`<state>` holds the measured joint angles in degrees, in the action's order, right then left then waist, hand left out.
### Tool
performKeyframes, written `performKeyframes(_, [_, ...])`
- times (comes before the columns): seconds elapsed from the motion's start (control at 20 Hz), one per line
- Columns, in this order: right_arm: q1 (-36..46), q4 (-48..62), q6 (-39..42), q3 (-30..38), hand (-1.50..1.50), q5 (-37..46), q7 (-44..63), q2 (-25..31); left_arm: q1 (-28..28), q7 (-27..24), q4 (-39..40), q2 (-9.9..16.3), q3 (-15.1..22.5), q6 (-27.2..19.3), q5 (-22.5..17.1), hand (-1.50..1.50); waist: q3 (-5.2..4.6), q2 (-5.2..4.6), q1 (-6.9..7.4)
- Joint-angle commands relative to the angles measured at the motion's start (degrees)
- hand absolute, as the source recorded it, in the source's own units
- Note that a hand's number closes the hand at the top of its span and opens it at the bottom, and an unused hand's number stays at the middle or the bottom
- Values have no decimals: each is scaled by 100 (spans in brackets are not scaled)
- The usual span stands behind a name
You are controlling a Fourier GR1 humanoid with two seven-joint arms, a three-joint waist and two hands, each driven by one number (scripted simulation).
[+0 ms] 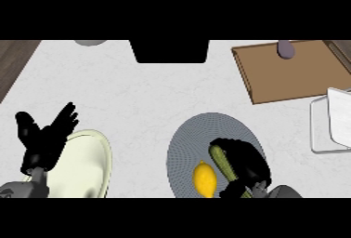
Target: Pick the squash from the placemat and place it in the tiered shelf
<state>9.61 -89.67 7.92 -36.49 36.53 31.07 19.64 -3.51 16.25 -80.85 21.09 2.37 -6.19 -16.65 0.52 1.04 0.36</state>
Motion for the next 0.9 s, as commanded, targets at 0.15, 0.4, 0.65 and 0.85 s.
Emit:
performKeyframes(0.15, [-381, 23, -156, -248, 150, 109, -528, -306, 117, 25, 243, -222, 19, 167, -82, 0, -52, -102, -40])
performKeyframes(0.4, [-858, -425, -521, 427, 150, -30, -702, 143, -114, 270, 185, -286, 81, -110, 32, 0, -50, -96, -116])
performKeyframes(0.65, [-1746, -1360, -706, 1585, 150, -556, -282, 943, 678, -139, 62, -204, 49, 107, -108, 0, -58, -56, -225])
performKeyframes(0.85, [-2321, -2771, -1149, 1971, 150, -619, -359, 1064, 459, -91, 281, -155, -119, 47, -180, 0, -62, -49, -327])
